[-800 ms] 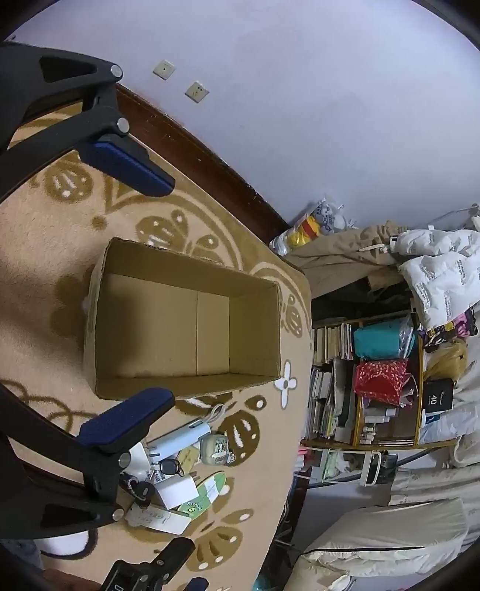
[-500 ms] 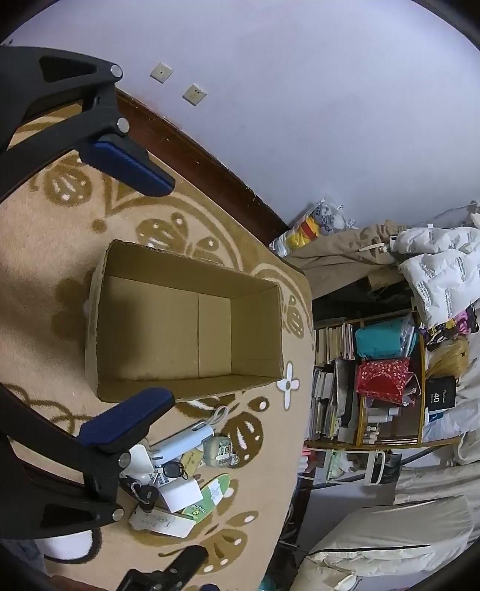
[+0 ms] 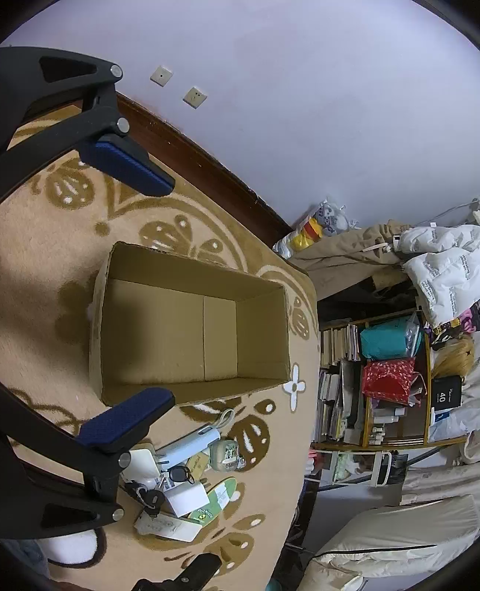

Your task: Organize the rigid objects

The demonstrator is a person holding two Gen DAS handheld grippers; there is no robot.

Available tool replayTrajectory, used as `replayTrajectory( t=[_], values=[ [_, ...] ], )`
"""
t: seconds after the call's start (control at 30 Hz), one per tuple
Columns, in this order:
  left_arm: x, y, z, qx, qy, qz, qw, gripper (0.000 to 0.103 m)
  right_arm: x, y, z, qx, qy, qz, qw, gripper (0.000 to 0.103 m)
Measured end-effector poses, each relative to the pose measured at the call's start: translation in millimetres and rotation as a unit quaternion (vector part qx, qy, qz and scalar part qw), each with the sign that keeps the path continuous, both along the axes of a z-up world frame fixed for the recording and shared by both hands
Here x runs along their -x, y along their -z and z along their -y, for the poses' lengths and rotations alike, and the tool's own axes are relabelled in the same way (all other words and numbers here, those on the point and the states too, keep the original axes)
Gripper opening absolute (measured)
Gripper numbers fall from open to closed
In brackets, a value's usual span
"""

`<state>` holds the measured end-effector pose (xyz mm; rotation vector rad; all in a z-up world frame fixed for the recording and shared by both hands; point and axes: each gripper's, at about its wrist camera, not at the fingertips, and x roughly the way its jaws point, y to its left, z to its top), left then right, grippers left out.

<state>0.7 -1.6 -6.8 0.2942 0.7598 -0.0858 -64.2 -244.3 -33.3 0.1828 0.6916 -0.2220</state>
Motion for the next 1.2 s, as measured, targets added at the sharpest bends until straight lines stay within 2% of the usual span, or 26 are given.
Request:
replayTrajectory(
  t=[1.2],
  values=[
    [-0.5,3.6,1.7,-0.012,-0.005,-0.003,0.9999,0.102,-1.4,0.3,-1.5,-0.002,-0.002,-0.001,1.000,0.103]
  ],
)
